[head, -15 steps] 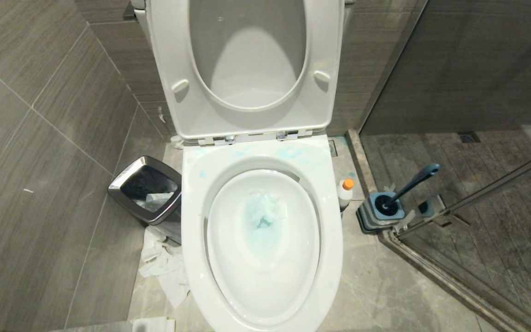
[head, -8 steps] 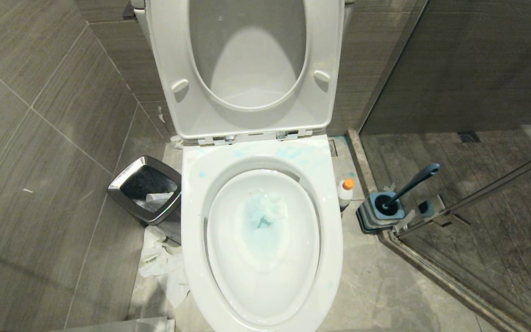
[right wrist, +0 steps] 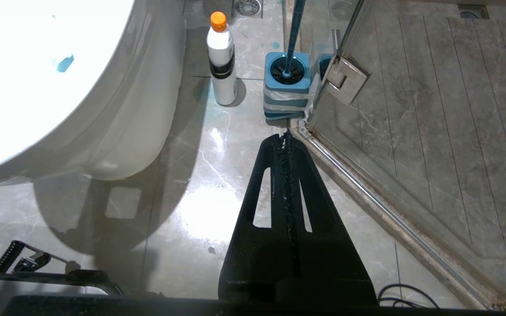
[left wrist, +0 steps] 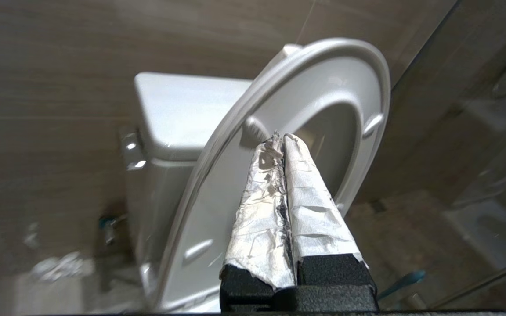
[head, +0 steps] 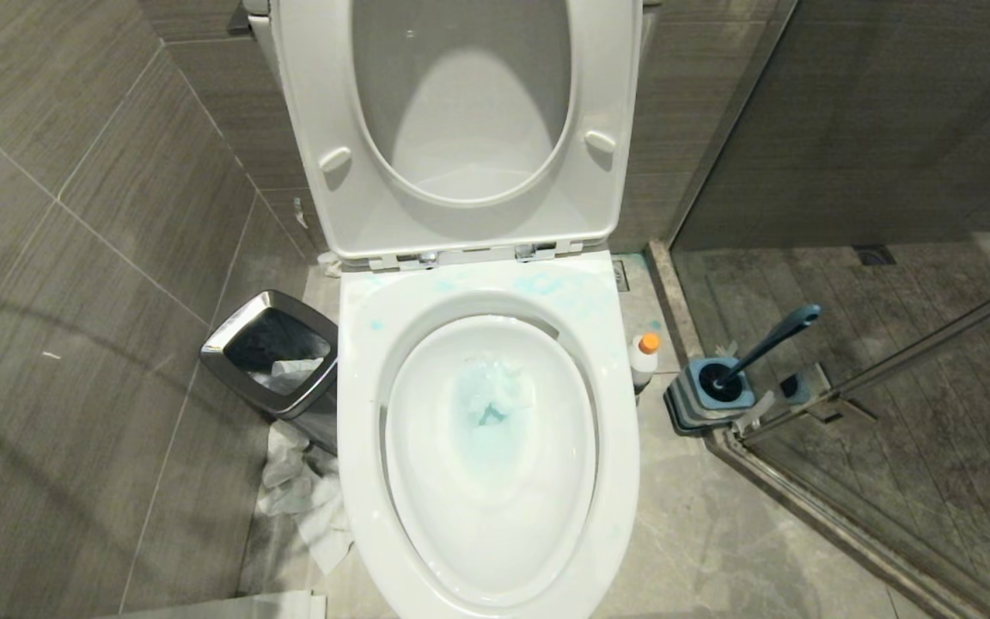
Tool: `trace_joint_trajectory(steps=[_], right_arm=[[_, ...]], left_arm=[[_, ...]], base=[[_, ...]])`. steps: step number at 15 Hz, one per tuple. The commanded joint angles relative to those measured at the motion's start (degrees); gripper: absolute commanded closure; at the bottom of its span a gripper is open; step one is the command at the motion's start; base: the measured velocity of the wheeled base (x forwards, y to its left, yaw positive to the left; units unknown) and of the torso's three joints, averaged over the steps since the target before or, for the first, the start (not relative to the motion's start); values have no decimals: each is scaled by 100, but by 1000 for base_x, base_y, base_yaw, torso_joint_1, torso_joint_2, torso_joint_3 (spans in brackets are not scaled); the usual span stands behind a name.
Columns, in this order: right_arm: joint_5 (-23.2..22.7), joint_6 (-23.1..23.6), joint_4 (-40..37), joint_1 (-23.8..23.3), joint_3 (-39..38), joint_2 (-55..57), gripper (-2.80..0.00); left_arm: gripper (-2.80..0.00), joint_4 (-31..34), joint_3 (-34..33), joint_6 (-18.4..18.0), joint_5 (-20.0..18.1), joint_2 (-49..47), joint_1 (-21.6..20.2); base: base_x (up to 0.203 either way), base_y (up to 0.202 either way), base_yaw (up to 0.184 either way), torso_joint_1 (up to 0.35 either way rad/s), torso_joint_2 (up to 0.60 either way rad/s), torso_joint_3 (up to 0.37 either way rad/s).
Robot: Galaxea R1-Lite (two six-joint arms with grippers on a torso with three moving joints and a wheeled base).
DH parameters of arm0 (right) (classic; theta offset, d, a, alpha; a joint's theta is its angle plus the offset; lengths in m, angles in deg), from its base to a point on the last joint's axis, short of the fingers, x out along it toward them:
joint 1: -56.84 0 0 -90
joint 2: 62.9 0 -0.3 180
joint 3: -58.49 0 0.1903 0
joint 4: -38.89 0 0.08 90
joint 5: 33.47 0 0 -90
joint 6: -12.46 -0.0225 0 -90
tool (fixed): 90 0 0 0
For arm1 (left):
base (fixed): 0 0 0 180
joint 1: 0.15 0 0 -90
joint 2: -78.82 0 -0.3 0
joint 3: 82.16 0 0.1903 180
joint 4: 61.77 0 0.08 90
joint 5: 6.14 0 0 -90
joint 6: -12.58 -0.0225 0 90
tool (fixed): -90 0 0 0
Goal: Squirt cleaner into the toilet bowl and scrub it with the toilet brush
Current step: Close the toilet lid
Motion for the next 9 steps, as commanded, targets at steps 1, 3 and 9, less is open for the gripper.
trace_joint_trajectory(steps=[1,3,9], right_arm=[[-1,2,-1,-1,-1,9,0],[-1,2,-1,5,-1,9,0],[-1,2,-1,-1,-1,9,0]], left_arm=[[0,-527,368,299,-218,-805,2],[0,-838,584,371,-377,-1021,2],[0,-1644,731,726,-694,-1612,170]], base=[[0,0,0,0,0,0],[0,0,0,0,0,0],[0,0,0,0,0,0]])
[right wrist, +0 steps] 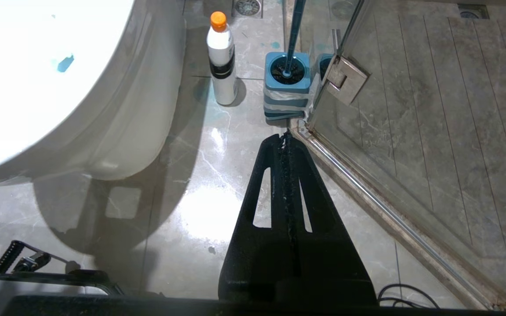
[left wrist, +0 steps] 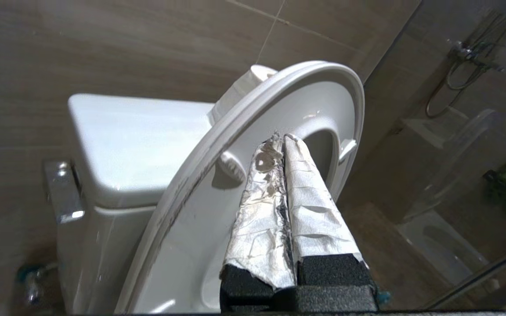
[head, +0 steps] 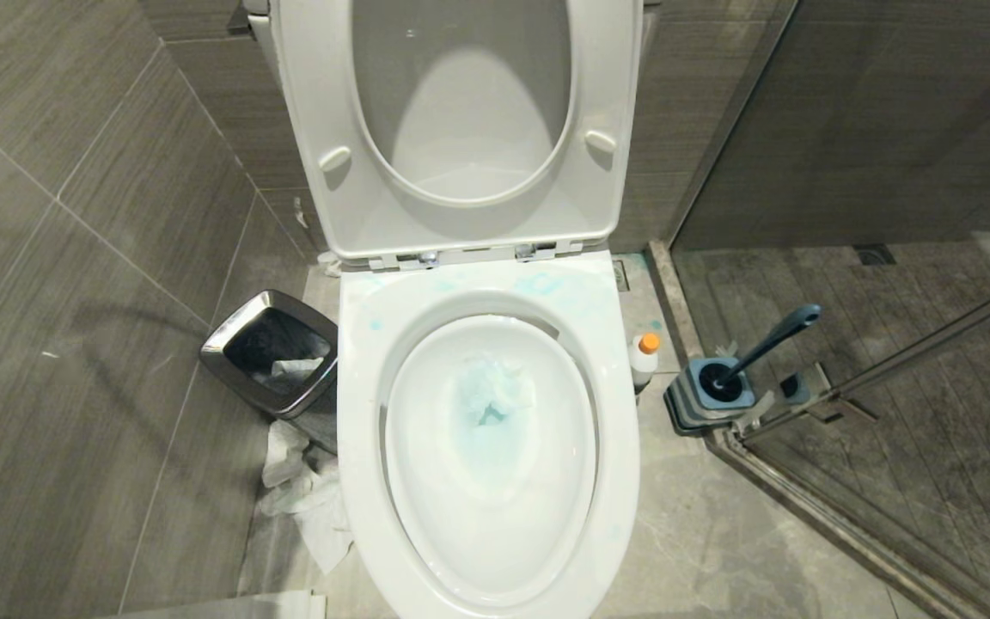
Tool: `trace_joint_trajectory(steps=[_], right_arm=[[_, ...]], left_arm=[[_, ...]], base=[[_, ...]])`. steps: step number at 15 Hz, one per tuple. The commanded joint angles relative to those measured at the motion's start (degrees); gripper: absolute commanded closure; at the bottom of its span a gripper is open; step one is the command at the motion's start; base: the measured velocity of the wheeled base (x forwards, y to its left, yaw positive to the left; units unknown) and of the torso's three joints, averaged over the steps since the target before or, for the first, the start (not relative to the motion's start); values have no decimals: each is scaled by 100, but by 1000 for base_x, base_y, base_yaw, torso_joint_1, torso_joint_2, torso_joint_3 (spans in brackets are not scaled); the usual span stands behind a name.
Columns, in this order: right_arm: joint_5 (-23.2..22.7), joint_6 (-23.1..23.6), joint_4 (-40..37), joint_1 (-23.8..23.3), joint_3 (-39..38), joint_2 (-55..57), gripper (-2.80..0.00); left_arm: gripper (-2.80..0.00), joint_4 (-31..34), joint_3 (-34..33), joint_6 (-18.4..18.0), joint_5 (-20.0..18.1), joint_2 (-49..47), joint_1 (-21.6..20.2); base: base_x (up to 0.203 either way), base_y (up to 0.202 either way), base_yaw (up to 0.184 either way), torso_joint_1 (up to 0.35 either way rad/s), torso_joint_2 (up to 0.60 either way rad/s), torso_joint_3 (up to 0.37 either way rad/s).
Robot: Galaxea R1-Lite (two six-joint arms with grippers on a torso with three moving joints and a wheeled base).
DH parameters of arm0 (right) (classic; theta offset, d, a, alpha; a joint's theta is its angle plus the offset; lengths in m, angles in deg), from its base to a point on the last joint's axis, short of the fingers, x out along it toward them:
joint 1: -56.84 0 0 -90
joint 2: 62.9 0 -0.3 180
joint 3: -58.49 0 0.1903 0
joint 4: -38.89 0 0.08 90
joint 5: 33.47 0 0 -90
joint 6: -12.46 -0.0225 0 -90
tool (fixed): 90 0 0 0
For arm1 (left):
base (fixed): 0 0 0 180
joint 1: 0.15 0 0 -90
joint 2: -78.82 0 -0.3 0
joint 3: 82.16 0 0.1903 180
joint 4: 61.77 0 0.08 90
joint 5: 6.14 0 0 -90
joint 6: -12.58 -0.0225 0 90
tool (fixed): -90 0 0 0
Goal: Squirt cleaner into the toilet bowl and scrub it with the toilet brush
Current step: Close the toilet lid
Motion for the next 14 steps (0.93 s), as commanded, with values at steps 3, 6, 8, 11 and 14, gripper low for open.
trace_joint_trajectory(steps=[3,6,8,11,14], right_arm=[[-3,4,1,3,-1,9,0],[-3,4,1,1,-7,9,0],[-3,4,1,10,-1,9,0],[-3,4,1,1,-1,9,0],[-3,4,1,1,-1,9,0]], left_arm=[[0,-780,266,-83,18,-788,123],[0,-899,546,-387,547,-1174,232],[0,-1063,788,-452,992,-1487,332],[0,-1127,1219,-832,1644,-1974,408],[0,-1108,1326,-1114,1843,-2238,465]], base=[[0,0,0,0,0,0],[0,0,0,0,0,0],[0,0,0,0,0,0],[0,0,0,0,0,0],[0,0,0,0,0,0]])
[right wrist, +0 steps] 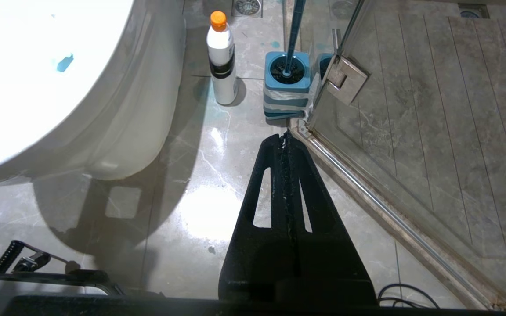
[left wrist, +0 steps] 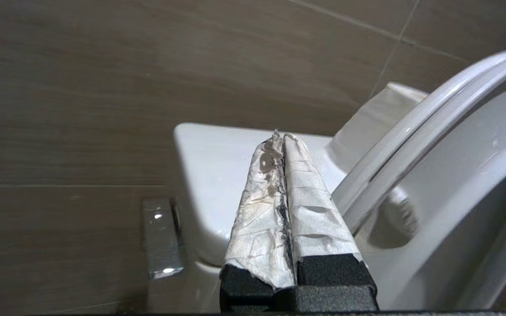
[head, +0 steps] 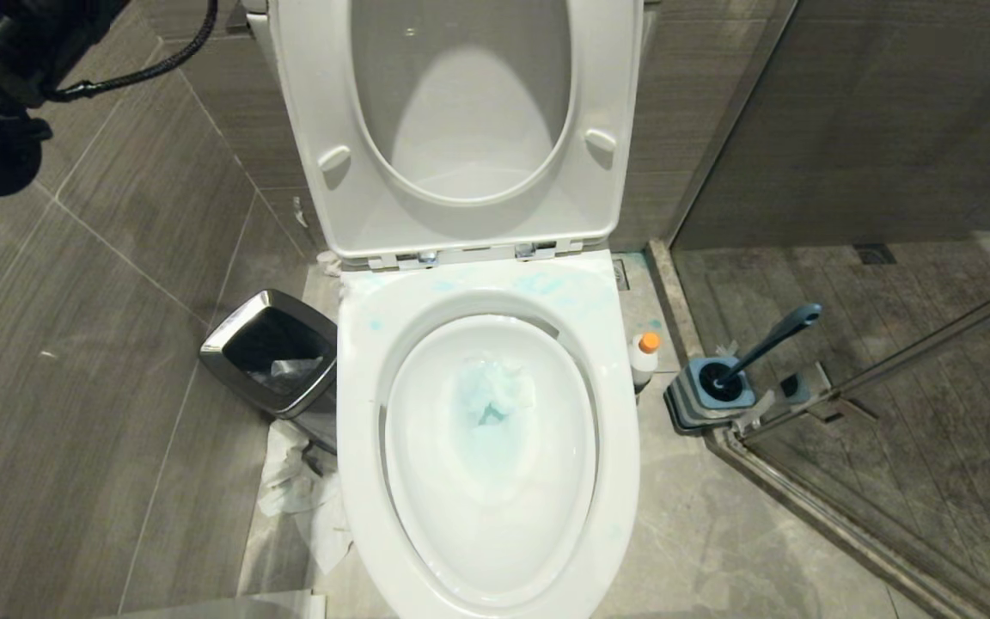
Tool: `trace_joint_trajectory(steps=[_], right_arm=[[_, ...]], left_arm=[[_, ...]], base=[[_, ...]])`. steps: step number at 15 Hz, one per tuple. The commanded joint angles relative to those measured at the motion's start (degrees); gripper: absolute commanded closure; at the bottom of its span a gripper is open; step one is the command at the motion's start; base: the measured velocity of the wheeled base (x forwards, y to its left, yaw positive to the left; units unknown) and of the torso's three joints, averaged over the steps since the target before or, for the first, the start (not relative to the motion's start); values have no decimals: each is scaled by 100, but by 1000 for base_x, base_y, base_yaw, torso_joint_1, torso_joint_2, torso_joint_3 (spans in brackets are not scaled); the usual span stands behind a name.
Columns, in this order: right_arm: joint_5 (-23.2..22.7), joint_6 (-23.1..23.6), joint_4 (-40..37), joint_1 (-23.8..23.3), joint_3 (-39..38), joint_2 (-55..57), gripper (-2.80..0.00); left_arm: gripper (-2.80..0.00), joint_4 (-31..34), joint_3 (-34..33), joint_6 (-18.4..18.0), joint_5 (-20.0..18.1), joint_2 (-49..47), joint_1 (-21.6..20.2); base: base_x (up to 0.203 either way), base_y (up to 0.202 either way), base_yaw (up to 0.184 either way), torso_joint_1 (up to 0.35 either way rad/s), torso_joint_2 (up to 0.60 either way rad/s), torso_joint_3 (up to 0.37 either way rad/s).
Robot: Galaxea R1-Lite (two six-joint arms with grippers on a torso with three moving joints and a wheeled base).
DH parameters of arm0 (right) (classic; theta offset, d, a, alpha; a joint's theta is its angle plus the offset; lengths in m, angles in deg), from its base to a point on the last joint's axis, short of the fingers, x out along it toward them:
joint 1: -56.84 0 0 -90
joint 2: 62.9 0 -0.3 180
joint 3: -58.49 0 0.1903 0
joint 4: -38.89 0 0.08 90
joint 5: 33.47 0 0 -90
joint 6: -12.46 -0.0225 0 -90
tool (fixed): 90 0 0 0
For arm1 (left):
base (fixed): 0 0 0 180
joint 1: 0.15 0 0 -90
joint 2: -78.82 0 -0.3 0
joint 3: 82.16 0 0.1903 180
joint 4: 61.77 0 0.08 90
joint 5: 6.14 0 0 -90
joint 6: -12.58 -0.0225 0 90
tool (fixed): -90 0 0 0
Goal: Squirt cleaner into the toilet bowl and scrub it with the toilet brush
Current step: Close the toilet lid
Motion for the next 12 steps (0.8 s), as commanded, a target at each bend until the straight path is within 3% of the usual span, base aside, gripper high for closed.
trace_joint_trajectory(steps=[1,12], right_arm=[[-2,2,1,10,-1,9,0],[-2,2,1,3,-1,9,0]], left_arm=[[0,-28,65,-200,7,-297,119],[0,-71,217,-537,128,-717,435]], base=[[0,0,0,0,0,0],[0,0,0,0,0,0]])
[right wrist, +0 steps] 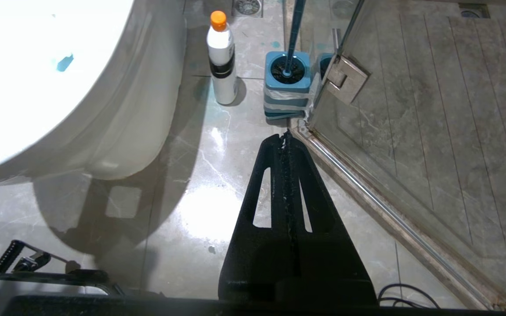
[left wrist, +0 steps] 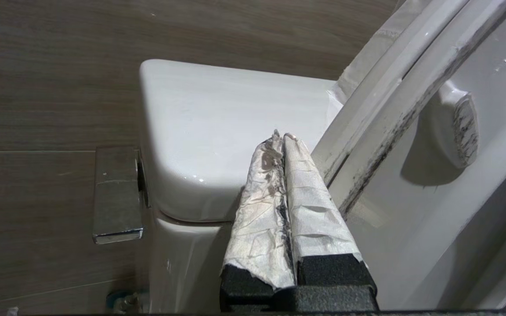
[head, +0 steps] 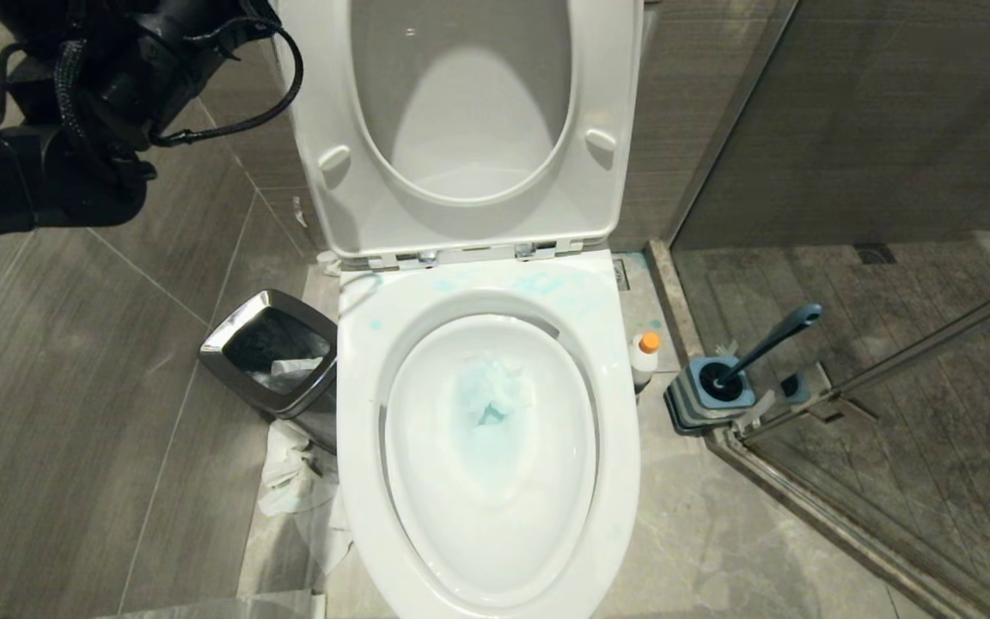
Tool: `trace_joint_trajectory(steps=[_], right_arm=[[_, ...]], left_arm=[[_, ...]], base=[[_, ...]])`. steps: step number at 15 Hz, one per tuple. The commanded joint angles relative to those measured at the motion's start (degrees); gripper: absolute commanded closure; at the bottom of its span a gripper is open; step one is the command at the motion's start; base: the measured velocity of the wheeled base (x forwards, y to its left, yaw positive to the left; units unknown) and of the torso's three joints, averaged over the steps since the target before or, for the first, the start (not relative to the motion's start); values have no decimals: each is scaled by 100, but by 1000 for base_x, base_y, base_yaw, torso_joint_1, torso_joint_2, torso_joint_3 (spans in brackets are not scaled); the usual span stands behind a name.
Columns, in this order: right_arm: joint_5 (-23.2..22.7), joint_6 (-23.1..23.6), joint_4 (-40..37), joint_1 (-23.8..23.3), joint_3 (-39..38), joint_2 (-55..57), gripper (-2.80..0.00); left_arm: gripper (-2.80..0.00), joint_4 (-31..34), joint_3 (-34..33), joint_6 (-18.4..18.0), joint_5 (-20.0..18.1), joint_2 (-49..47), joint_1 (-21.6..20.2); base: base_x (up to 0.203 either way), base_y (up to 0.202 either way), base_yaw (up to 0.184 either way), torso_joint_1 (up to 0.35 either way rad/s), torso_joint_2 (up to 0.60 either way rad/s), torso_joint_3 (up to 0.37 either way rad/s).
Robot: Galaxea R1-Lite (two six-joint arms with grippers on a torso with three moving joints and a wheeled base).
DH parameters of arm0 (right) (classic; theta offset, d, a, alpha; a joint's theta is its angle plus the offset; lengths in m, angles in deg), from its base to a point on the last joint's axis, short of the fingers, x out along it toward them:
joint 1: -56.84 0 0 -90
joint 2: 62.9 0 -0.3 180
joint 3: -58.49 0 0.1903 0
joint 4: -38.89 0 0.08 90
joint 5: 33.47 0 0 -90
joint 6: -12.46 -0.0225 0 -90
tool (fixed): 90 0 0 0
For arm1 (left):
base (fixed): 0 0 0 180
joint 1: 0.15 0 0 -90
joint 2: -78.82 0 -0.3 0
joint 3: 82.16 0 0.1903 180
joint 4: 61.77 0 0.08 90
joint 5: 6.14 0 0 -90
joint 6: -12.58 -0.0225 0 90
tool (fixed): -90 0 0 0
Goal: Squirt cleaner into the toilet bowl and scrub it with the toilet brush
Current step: Close the toilet lid
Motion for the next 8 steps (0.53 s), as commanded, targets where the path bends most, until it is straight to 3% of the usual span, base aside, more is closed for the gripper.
trace_joint_trajectory(steps=[1,6,8], right_arm=[[-4,4,1,0,-1,9,0],[-4,4,1,-1,-1,9,0],[-4,4,1,1,-1,9,0]], left_arm=[[0,-7,13,1,-10,-100,39],[0,55,-57,150,-89,-73,49],[0,215,-209,384,-562,72,48]], base=[[0,0,0,0,0,0],[0,0,0,0,0,0],[0,0,0,0,0,0]])
